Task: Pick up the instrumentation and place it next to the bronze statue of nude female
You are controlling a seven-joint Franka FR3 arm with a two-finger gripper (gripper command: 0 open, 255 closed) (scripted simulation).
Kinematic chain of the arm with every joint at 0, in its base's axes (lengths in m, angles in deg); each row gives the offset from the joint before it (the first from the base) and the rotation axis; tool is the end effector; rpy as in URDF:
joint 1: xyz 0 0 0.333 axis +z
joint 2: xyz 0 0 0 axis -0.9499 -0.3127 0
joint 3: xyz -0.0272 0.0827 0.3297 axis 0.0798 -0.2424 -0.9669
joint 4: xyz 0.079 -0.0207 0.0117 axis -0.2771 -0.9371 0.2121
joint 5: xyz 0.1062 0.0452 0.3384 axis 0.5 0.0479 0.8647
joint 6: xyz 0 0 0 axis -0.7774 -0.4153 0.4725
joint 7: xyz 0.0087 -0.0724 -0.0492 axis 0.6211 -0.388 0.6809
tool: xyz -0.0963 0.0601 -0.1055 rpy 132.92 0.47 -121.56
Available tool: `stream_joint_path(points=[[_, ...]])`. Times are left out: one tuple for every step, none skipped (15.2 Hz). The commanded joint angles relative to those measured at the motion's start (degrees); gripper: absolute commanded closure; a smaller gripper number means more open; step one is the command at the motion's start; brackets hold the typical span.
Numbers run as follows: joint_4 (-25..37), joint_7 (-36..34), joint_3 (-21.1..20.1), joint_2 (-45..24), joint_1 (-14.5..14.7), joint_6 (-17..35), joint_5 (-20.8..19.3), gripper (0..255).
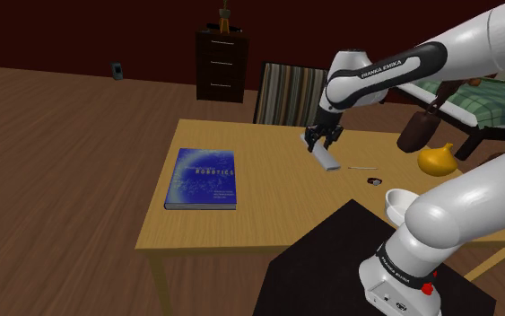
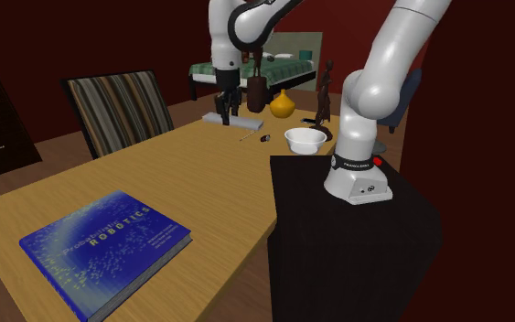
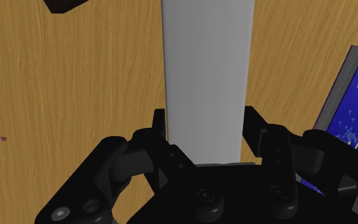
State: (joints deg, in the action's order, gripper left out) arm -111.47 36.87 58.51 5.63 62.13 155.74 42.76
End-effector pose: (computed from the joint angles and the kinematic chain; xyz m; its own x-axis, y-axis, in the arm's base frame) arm 0.3656 -0.0802 0.3823 0.9228 -0.3851 0.0089 -0.3852 -0.9226 0.0182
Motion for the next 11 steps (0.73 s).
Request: stream_joint_path(points=[[1.0,0.1,0.0,0.9,0.0,-1.9,0.0,255],[1.5,0.1,0.0,1.3,0.0,-2.8,0.0,255],[2.0,0.1,0.0,1.7,0.0,-3.7,0.0,255],[2.5,0.2,0.0,2.1,0.0,-4.5,0.0,255],[3.0,0.2,0.0,2.4,0.0,-5.4,0.1,255],[3.5,0.2,0.0,2.8,0.0,-6.3,0.1,255],[4.0,0.2,-0.1,3.1,0.0,-7.1,0.1,255],[4.5,0.2,-0.1,3.4,0.0,-8.0,0.1,255],[5.1,0.2,-0.1,3.7,0.0,-8.8,0.1,255],[5.7,0.2,-0.1,4.0,0.0,-9.7,0.1,255],[6.2,0.3,-0.1,4.3,0.0,-10.5,0.1,255]])
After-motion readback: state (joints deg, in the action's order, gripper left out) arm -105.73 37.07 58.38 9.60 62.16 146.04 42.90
